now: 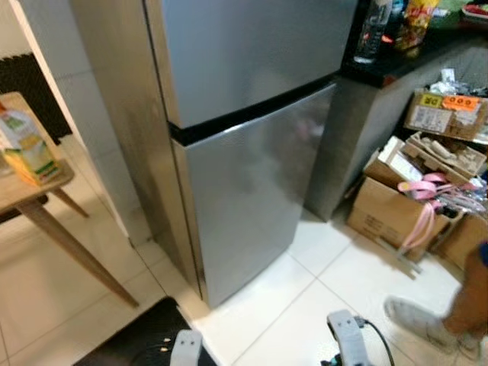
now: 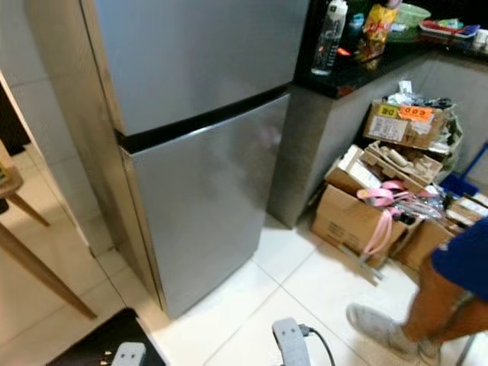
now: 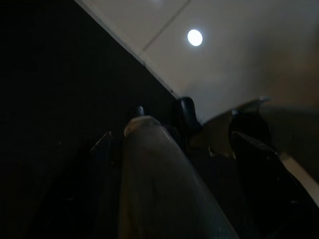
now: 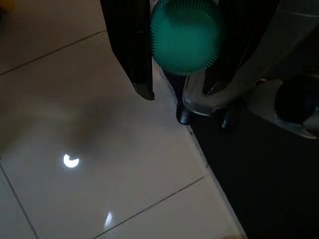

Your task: Restocking fridge

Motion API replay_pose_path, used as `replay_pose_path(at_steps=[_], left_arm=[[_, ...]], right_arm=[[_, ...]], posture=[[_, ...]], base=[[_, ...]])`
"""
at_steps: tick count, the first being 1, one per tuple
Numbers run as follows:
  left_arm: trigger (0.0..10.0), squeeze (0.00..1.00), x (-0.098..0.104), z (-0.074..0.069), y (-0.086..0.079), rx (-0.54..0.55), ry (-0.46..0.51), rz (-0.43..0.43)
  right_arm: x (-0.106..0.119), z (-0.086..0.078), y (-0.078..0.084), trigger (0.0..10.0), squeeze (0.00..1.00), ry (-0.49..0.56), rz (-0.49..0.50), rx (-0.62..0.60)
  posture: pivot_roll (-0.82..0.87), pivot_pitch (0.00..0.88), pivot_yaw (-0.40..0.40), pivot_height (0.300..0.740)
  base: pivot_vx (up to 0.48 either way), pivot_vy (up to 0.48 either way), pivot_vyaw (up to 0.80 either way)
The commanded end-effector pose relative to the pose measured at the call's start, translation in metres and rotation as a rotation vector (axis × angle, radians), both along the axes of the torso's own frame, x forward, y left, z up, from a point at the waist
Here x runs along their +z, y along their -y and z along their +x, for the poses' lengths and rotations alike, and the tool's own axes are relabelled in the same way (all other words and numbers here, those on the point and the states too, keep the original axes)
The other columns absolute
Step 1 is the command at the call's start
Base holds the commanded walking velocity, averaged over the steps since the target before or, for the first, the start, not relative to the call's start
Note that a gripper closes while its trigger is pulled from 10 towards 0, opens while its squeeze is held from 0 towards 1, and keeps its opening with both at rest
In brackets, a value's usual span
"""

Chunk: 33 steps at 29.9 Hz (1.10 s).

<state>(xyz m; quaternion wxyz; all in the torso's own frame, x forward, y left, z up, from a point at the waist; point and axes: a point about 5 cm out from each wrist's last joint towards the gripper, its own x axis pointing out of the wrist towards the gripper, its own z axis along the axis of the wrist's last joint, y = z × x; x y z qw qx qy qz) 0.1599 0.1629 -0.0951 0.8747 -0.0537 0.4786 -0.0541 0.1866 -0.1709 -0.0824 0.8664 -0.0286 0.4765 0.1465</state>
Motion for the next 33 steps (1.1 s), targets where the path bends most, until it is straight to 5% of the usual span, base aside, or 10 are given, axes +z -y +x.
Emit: replay_pose_path(at_steps=[1, 9, 15, 25, 33], left_arm=[[10.0, 0.0, 0.002, 0.002, -0.007, 0.04, 0.014, 0.005], [10.0, 0.0, 0.013, 0.026, -0.011, 0.036, 0.088, 0.005], [10.0, 0.0, 0.013, 0.027, -0.009, 0.049, 0.092, 0.002], [10.0, 0.0, 0.013, 0.026, -0.012, 0.093, 0.104, 0.011], [10.0, 0.0, 0.03, 0.054, -0.029, 0.204, 0.214, 0.023]], right_arm=[[-0.001, -0.002, -0.003, 10.0, 0.0, -0.009, 0.017, -0.004], [0.001, 0.001, -0.004, 10.0, 0.0, 0.001, 0.028, -0.007], [0.001, 0.003, -0.004, 10.0, 0.0, 0.005, 0.031, -0.008], [0.002, 0.004, -0.005, 10.0, 0.0, 0.011, 0.037, 0.002], [0.003, 0.005, -0.007, 10.0, 0.0, 0.017, 0.024, 0.03]], posture=[[-0.05, 0.0, -0.022, 0.74], [-0.05, 0.0, -0.02, 0.74], [-0.05, 0.0, -0.02, 0.74], [-0.06, 0.0, -0.018, 0.74], [-0.06, 0.0, -0.014, 0.74]], base=[[0.0, 0.0, 0.0], [0.0, -0.214, 0.0], [0.0, -0.472, 0.0], [0.0, 0.0, 0.0], [0.0, 0.0, 0.0]])
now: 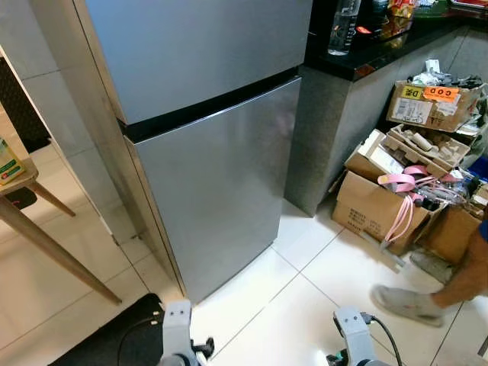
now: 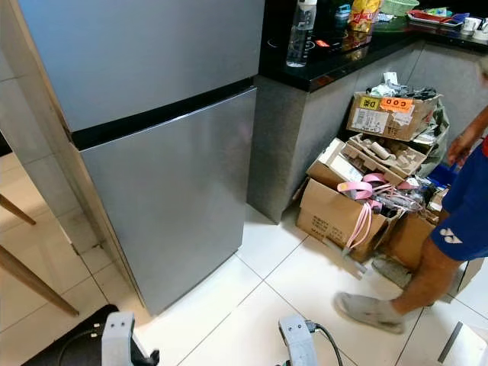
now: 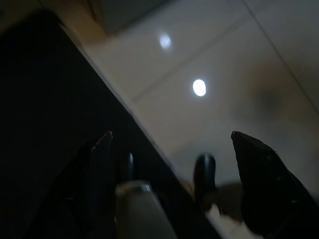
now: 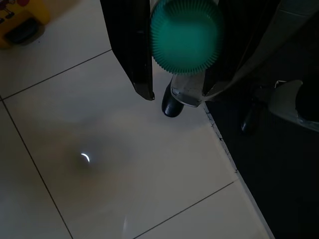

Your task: Restocking fridge

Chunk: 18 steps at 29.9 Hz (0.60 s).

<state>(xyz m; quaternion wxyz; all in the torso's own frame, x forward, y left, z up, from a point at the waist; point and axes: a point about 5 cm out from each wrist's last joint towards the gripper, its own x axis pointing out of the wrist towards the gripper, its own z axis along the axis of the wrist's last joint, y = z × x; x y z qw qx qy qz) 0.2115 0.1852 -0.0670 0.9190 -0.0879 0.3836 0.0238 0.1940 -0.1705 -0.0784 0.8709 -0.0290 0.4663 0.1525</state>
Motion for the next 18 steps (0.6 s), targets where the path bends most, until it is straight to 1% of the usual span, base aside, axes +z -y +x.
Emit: replay_pose_path(at_steps=[1, 2, 5, 8, 9, 11, 13, 14, 16, 17, 18], left_arm=[[10.0, 0.0, 0.004, 0.005, -0.007, 0.023, 0.025, 0.014], [10.0, 0.0, 0.004, 0.005, -0.007, 0.023, 0.025, 0.014], [10.0, 0.0, 0.01, 0.013, -0.008, -0.001, 0.05, 0.027], [10.0, 0.0, 0.009, 0.013, -0.006, -0.012, 0.047, 0.028], [10.0, 0.0, 0.006, 0.008, -0.002, -0.022, 0.029, 0.022], [10.0, 0.0, 0.005, 0.007, -0.002, -0.024, 0.025, 0.02], [10.0, 0.0, 0.001, 0.001, 0.0, -0.033, 0.003, 0.019], [10.0, 0.0, 0.001, 0.001, 0.0, -0.033, 0.003, 0.019], [10.0, 0.0, -0.004, -0.008, -0.001, -0.037, -0.025, 0.023], [10.0, 0.0, -0.004, -0.008, -0.001, -0.037, -0.025, 0.023], [10.0, 0.0, -0.006, -0.011, -0.002, -0.036, -0.034, 0.025]], right_arm=[[-0.001, -0.002, -0.006, 10.0, 0.0, -0.006, 0.012, 0.023], [-0.001, -0.002, -0.006, 10.0, 0.0, -0.006, 0.012, 0.023], [-0.002, -0.002, -0.008, 10.0, 0.0, -0.007, 0.007, 0.046], [-0.002, -0.003, -0.009, 10.0, 0.0, -0.009, 0.007, 0.049], [-0.002, -0.004, -0.009, 10.0, 0.0, -0.011, 0.008, 0.049], [-0.002, -0.004, -0.009, 10.0, 0.0, -0.012, 0.008, 0.049], [-0.003, -0.004, -0.01, 10.0, 0.0, -0.013, 0.007, 0.049], [-0.003, -0.004, -0.01, 10.0, 0.0, -0.013, 0.007, 0.049], [-0.003, -0.004, -0.01, 10.0, 0.0, -0.015, 0.004, 0.052], [-0.003, -0.004, -0.01, 10.0, 0.0, -0.015, 0.004, 0.052], [-0.003, -0.005, -0.009, 10.0, 0.0, -0.017, 0.002, 0.055]], posture=[[-0.06, 0.0, -0.014, 0.74], [-0.06, 0.0, -0.014, 0.74], [-0.06, 0.0, -0.01, 0.74], [-0.06, 0.0, -0.01, 0.74], [-0.06, 0.0, -0.007, 0.74], [-0.06, 0.0, -0.007, 0.74], [-0.06, 0.0, -0.007, 0.74], [-0.06, 0.0, -0.007, 0.74], [-0.06, 0.0, -0.007, 0.74], [-0.06, 0.0, -0.007, 0.74], [-0.06, 0.0, -0.007, 0.74]], base=[[0.0, 0.0, 0.0], [0.0, 0.0, 0.0], [0.0, 0.0, 0.8], [0.0, 0.0, 0.8], [0.0, 0.0, 0.8], [0.0, 0.0, 0.8], [0.0, 0.0, 0.8], [0.0, 0.0, 0.8], [0.0, 0.0, 0.8], [0.0, 0.0, 0.8], [0.0, 0.0, 0.8]])
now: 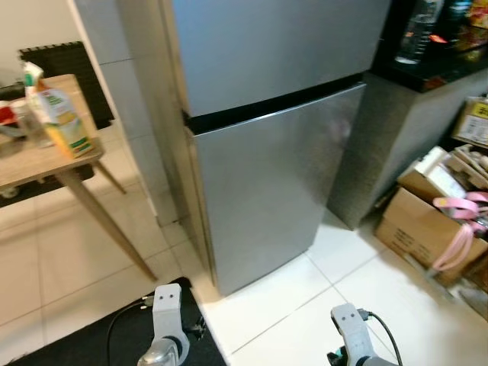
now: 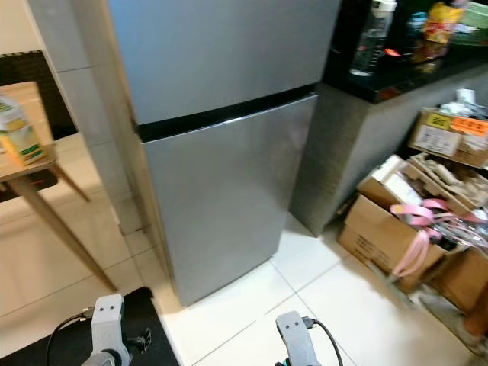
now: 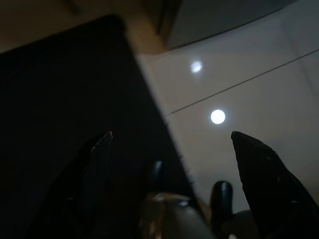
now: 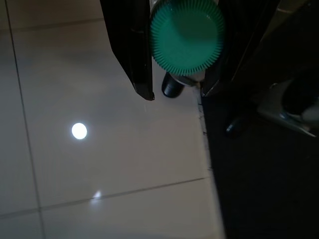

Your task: Restocking fridge

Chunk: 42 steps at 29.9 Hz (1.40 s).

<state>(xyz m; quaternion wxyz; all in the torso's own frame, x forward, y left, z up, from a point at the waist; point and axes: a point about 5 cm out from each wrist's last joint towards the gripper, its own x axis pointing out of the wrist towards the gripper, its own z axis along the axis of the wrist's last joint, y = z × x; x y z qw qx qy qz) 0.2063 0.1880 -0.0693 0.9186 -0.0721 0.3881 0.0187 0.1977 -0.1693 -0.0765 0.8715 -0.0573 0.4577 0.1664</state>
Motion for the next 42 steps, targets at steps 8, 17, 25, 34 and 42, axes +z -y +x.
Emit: replay_pose_path(at_steps=[8, 17, 25, 34, 42], left_arm=[[10.0, 0.0, -0.011, -0.021, -0.001, -0.028, -0.08, 0.015], [10.0, 0.0, -0.015, -0.026, 0.004, -0.084, -0.111, 0.006], [10.0, 0.0, -0.014, -0.024, 0.005, -0.054, -0.102, -0.001], [10.0, 0.0, -0.005, -0.009, 0.003, -0.037, -0.038, -0.005], [10.0, 0.0, 0.034, 0.044, -0.022, 0.014, 0.166, 0.019]], right_arm=[[-0.005, -0.009, -0.006, 10.0, 0.0, -0.042, 0.028, 0.001], [-0.006, -0.011, -0.004, 10.0, 0.0, -0.04, 0.041, -0.031], [-0.006, -0.01, -0.004, 10.0, 0.0, -0.041, 0.044, -0.032], [-0.005, -0.009, -0.006, 10.0, 0.0, -0.037, 0.048, -0.032], [-0.004, -0.006, -0.009, 10.0, 0.0, -0.023, 0.048, -0.059]], posture=[[-0.05, 0.0, -0.014, 0.74], [-0.05, 0.0, -0.017, 0.74], [-0.06, 0.0, -0.019, 0.74], [-0.06, 0.0, -0.018, 0.74], [-0.09, 0.0, 0.006, 0.74]], base=[[0.0, 0.0, 0.8], [0.0, -0.16, 0.14], [0.0, -0.24, 0.0], [0.0, 0.0, 0.0], [0.0, 0.0, 0.0]])
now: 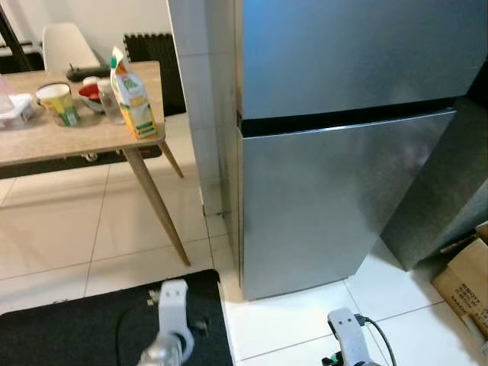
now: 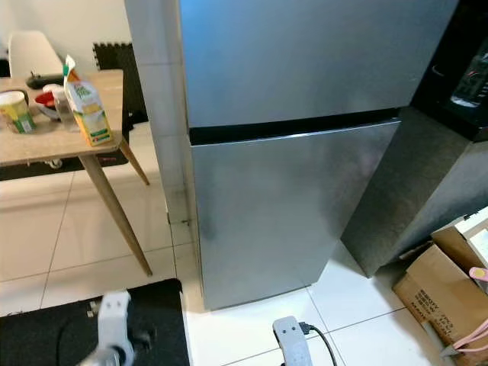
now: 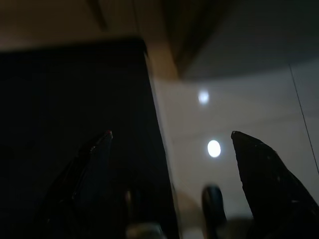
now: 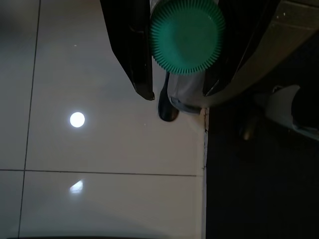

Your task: Restocking fridge

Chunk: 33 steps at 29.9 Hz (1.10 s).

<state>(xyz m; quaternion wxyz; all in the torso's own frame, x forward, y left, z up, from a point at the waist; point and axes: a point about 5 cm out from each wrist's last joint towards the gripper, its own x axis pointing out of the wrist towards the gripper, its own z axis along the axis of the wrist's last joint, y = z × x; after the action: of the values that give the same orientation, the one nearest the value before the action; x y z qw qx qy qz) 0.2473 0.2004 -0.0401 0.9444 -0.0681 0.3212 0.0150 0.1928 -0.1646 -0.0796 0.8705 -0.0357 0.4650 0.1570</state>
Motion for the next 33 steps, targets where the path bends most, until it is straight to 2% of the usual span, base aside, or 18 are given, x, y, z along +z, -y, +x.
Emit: replay_pose_path(at_steps=[1, 4, 5, 6, 7, 9, 10, 12, 13, 15, 16, 17, 18, 19, 20, 21, 26, 33], left_arm=[[10.0, 0.0, 0.005, 0.003, -0.01, 0.016, 0.022, 0.007], [10.0, 0.0, 0.016, 0.016, -0.016, 0.025, 0.074, 0.003], [10.0, 0.0, 0.043, 0.042, -0.024, 0.017, 0.193, -0.016], [10.0, 0.0, 0.054, 0.051, -0.026, 0.01, 0.24, -0.026], [10.0, 0.0, 0.054, 0.051, -0.026, 0.01, 0.24, -0.026], [10.0, 0.0, 0.085, 0.076, -0.023, -0.052, 0.373, -0.085], [10.0, 0.0, 0.085, 0.076, -0.023, -0.052, 0.373, -0.085], [10.0, 0.0, 0.108, 0.091, -0.019, -0.118, 0.47, -0.121], [10.0, 0.0, 0.108, 0.091, -0.019, -0.118, 0.47, -0.121], [10.0, 0.0, 0.144, 0.111, -0.014, -0.208, 0.59, -0.138], [10.0, 0.0, 0.144, 0.111, -0.014, -0.208, 0.59, -0.138], [10.0, 0.0, 0.177, 0.126, -0.008, -0.305, 0.693, -0.15], [10.0, 0.12, 0.186, 0.129, -0.006, -0.339, 0.718, -0.152], [10.0, 0.51, 0.192, 0.131, -0.005, -0.365, 0.734, -0.147], [10.0, 0.51, 0.195, 0.132, -0.004, -0.38, 0.742, -0.144], [10.0, 1.0, 0.198, 0.133, -0.003, -0.393, 0.748, -0.138], [10.0, 1.0, 0.218, 0.139, -0.002, -0.466, 0.782, -0.114], [10.0, 1.0, 0.221, 0.14, 0.003, -0.53, 0.781, -0.093]], right_arm=[[-0.001, -0.001, -0.004, 10.0, 0.0, -0.003, 0.021, -0.023], [-0.001, -0.001, -0.005, 10.0, 0.0, 0.004, 0.028, -0.031], [0.0, 0.0, -0.005, 10.0, 0.0, 0.016, 0.032, -0.045], [0.0, 0.0, -0.005, 10.0, 0.0, 0.019, 0.033, -0.049], [0.0, 0.0, -0.005, 10.0, 0.0, 0.019, 0.033, -0.049], [0.0, 0.0, -0.003, 10.0, 0.0, 0.024, 0.035, -0.068], [0.0, 0.0, -0.003, 10.0, 0.0, 0.024, 0.035, -0.068], [-0.001, -0.002, -0.001, 10.0, 0.0, 0.026, 0.035, -0.081], [-0.001, -0.002, -0.001, 10.0, 0.0, 0.026, 0.035, -0.081], [-0.002, -0.005, 0.002, 10.0, 0.0, 0.025, 0.035, -0.098], [-0.002, -0.005, 0.002, 10.0, 0.0, 0.025, 0.035, -0.098], [-0.003, -0.009, 0.007, 10.0, 0.0, 0.024, 0.034, -0.128], [-0.004, -0.011, 0.009, 10.0, 0.0, 0.025, 0.033, -0.138], [-0.004, -0.012, 0.011, 10.0, 0.0, 0.026, 0.033, -0.145], [-0.004, -0.012, 0.011, 10.0, 0.0, 0.026, 0.032, -0.148], [-0.004, -0.013, 0.013, 10.0, 0.0, 0.027, 0.031, -0.151], [-0.006, -0.019, 0.021, 10.0, 0.0, 0.027, 0.019, -0.171], [-0.009, -0.03, 0.029, 10.0, 0.0, 0.004, 0.004, -0.185]], posture=[[-0.09, 0.0, 0.006, 0.74], [-0.1, 0.0, 0.015, 0.74], [-0.1, 0.0, 0.022, 0.74], [-0.1, 0.0, 0.023, 0.74], [-0.1, 0.0, 0.023, 0.74], [-0.11, 0.0, 0.027, 0.74], [-0.11, 0.0, 0.027, 0.74], [-0.12, 0.01, 0.03, 0.74], [-0.12, 0.01, 0.03, 0.74], [-0.12, 0.047, 0.035, 0.74], [-0.12, 0.047, 0.035, 0.74], [-0.13, 0.092, 0.041, 0.74], [-0.13, 0.097, 0.042, 0.74], [-0.14, 0.111, 0.045, 0.74], [-0.14, 0.111, 0.045, 0.74], [-0.14, 0.118, 0.046, 0.74], [-0.15, 0.165, 0.053, 0.74], [-0.16, 0.175, 0.047, 0.74]], base=[[0.0, 0.0, 0.0], [0.0, 0.0, 0.0], [0.0, 0.0, 0.0], [0.0, 0.0, 0.0], [0.0, 0.0, 0.0], [0.0, 0.0, 0.0], [0.0, 0.0, 0.0], [0.0, 0.0, 0.0], [0.0, 0.0, 0.0], [0.0, 0.0, 0.0], [0.0, 0.0, 0.0], [0.0, 0.0, 0.0], [0.0, 0.0, 0.0], [0.0, 0.0, 0.0], [0.0, 0.0, 0.0], [0.0, 0.0, 0.0], [0.0, 0.0, 0.0], [0.0, 0.0, 0.0]])
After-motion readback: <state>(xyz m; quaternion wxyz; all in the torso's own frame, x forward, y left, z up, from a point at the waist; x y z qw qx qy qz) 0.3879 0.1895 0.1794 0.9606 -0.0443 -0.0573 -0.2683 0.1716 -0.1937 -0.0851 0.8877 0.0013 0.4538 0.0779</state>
